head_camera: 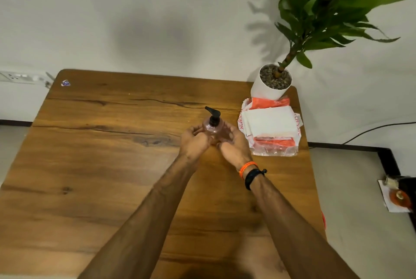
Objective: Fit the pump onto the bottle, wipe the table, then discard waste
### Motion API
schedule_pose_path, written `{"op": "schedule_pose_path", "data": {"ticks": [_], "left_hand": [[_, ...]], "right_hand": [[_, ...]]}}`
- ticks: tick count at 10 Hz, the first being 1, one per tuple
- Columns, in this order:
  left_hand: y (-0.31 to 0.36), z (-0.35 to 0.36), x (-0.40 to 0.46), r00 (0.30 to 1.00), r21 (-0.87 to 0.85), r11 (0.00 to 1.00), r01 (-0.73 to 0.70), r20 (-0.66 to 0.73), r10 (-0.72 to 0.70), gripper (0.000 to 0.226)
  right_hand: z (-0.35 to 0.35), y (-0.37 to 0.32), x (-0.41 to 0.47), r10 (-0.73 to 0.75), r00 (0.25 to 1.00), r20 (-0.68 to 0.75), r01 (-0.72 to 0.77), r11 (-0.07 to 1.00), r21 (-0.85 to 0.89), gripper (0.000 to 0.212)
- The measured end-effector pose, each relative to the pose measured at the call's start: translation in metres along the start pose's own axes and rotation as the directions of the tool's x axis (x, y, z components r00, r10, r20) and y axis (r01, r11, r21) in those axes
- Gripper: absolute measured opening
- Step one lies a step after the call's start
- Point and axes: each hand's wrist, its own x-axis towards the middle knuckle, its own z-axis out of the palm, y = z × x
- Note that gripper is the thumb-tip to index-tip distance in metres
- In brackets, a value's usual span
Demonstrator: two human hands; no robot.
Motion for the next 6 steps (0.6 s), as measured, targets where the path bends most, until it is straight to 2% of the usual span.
{"op": "schedule_pose_path", "data": {"ticks": [2,3,4,5,6], "left_hand": [[0.027,0.016,0.033,0.999,-0.066,0.998,-0.009,0.037,0.011,0.039],[0.033,0.018,0.042,0.999,-0.041,0.999,-0.021,0.034,0.022,0.035],[0.034,0.018,0.048,1.0,-0.01,1.0,-0.026,0.015,0.026,0.034],[0.036,0.016,0.046,0.999,0.048,0.998,-0.03,0.02,0.029,0.029],[0.048,0.013,0.031,0.996,0.152,0.985,-0.085,0.003,0.086,0.034]], "right_hand": [[-0.005,-0.027,0.042,-0.063,0.998,0.022,0.064,0.998,-0.027,0.057],[-0.005,-0.037,0.055,-0.051,0.997,0.052,0.056,0.994,-0.093,0.057],[-0.005,-0.038,0.06,-0.029,0.998,0.053,0.036,0.99,-0.138,0.061],[-0.008,-0.044,0.054,-0.005,0.998,0.06,0.015,0.987,-0.16,0.074],[-0.016,-0.057,0.044,-0.049,0.998,0.038,0.056,0.979,-0.197,0.081]]}}
